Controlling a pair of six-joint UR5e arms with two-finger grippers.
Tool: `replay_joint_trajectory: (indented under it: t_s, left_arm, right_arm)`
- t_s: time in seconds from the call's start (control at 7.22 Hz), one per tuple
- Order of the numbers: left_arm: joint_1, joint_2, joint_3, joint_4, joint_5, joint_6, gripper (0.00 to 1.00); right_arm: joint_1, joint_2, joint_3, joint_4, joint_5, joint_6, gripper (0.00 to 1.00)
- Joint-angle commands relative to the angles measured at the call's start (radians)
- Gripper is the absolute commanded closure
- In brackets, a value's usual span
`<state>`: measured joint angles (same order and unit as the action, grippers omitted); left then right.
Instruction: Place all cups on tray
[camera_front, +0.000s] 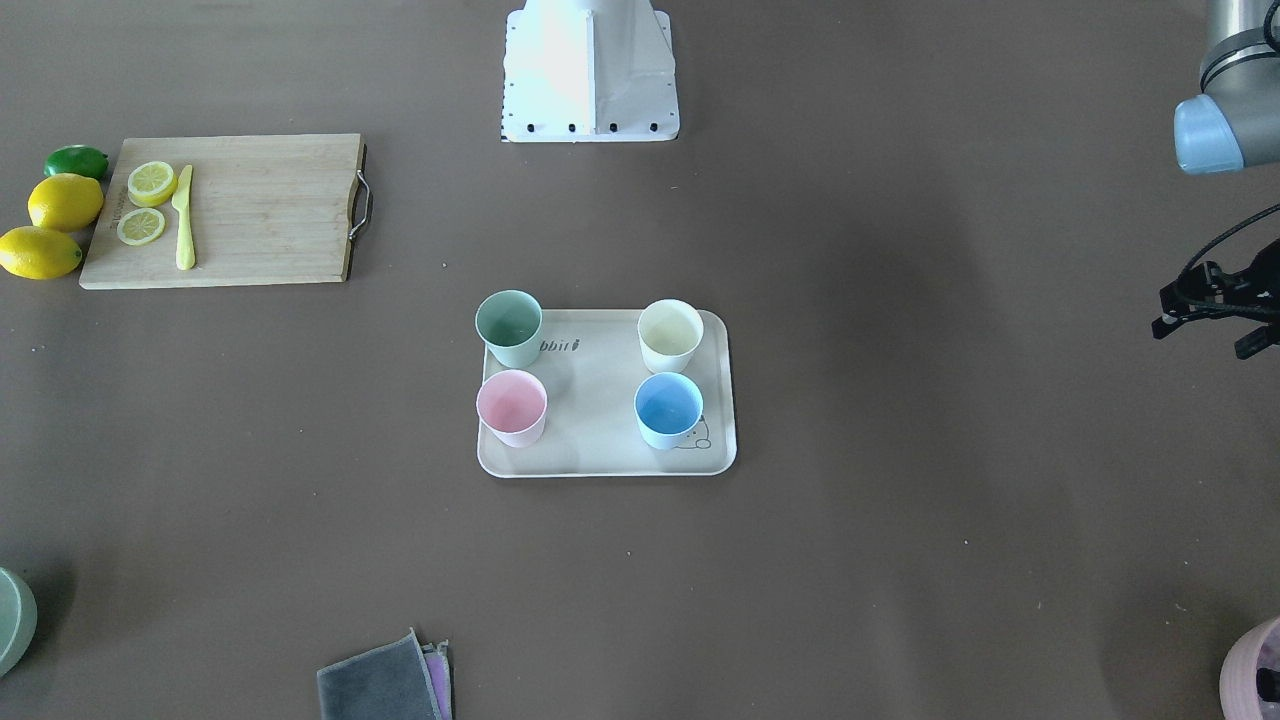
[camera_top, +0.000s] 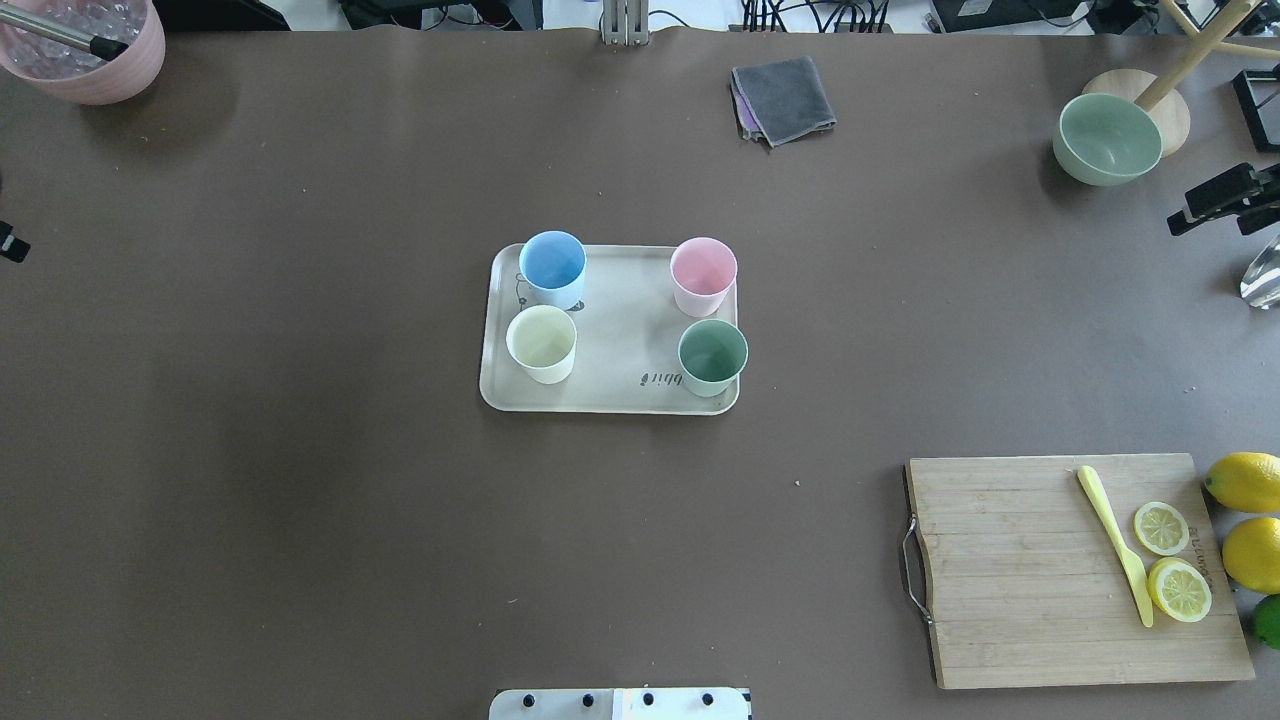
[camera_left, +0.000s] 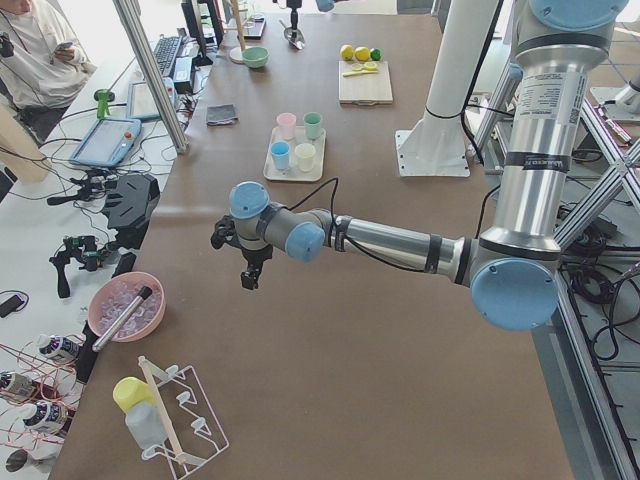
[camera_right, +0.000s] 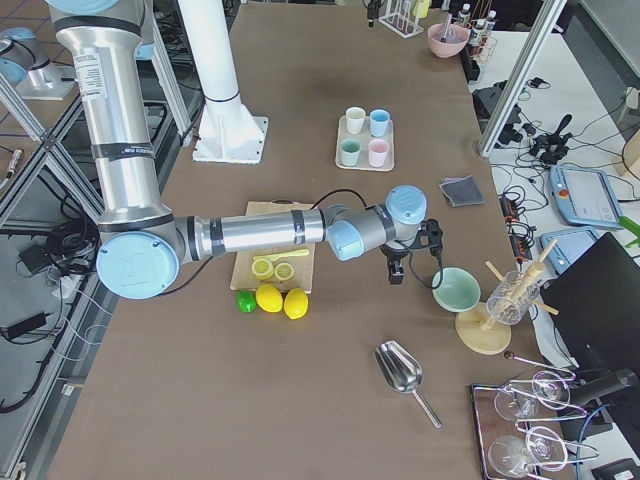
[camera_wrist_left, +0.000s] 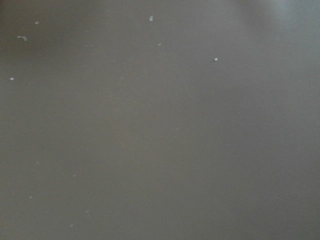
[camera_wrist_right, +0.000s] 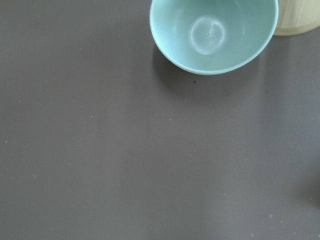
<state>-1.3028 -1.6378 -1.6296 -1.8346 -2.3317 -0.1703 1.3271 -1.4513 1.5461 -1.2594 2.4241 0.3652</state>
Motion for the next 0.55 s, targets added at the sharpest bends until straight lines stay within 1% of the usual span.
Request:
replay_joint_trajectory:
  t_s: [0.0, 0.42]
  left_arm:
    - [-0.016, 0.065, -0.030, -0.003, 0.000, 0.025, 0.02]
    - [-0.027, 0.093, -0.022, -0.002, 0.005, 0.012, 0.02]
  right_arm:
    - [0.017, -0.032, 0.000, 0.000, -0.019, -0.038, 0.00]
    - [0.056, -0.061, -0.006, 0.000, -0.019, -0.089, 0.00]
